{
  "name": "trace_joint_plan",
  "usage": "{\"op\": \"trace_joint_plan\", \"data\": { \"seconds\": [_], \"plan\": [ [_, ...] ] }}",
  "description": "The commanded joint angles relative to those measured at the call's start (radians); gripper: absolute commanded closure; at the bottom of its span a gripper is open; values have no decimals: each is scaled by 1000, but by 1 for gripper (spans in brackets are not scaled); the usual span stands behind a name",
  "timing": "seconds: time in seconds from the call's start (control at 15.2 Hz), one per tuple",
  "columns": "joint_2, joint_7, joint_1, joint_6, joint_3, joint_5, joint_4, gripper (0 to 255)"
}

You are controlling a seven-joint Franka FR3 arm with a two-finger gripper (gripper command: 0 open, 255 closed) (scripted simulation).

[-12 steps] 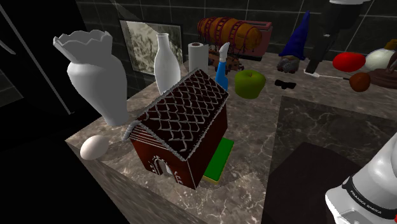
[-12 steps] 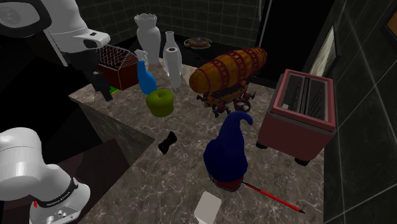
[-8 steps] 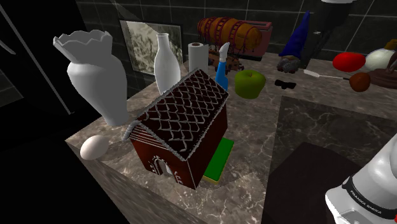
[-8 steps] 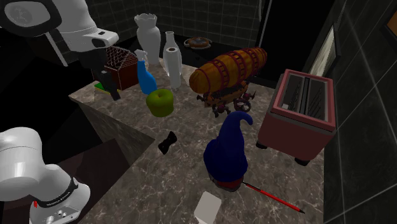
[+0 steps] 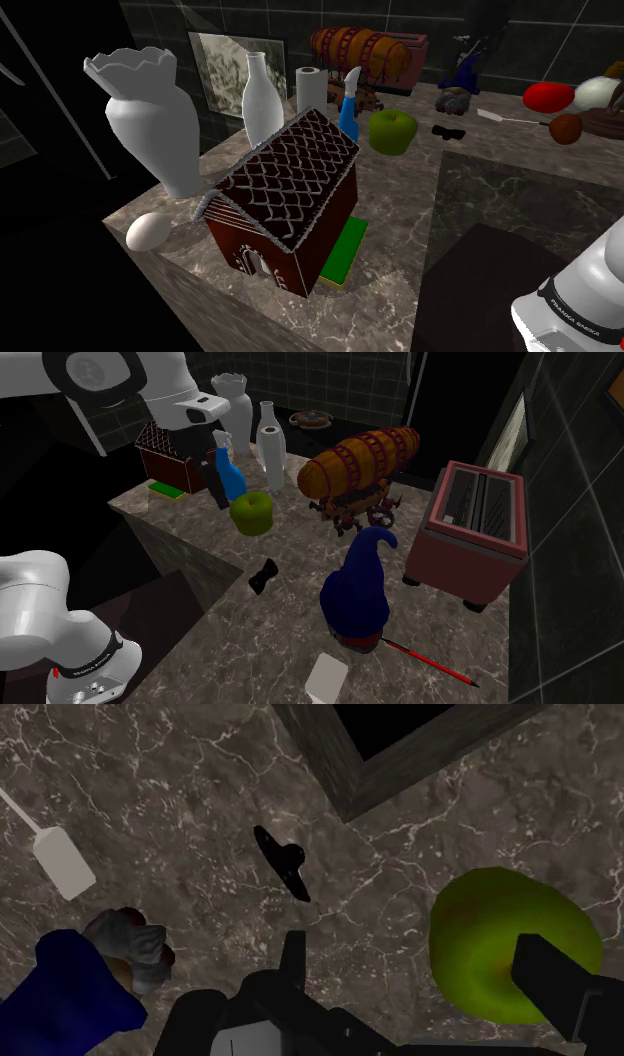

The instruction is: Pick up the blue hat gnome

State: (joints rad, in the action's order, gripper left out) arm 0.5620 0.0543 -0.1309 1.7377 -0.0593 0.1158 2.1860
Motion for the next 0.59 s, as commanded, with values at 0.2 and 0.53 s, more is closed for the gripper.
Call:
{"op": "trace_joint_plan", "data": {
  "seconds": [0.2,0.53],
  "plan": [
    [-142,95,-65,46,9,47,-135,0],
    [-264,184,-123,72,26,92,-268,0]
  ]
}}
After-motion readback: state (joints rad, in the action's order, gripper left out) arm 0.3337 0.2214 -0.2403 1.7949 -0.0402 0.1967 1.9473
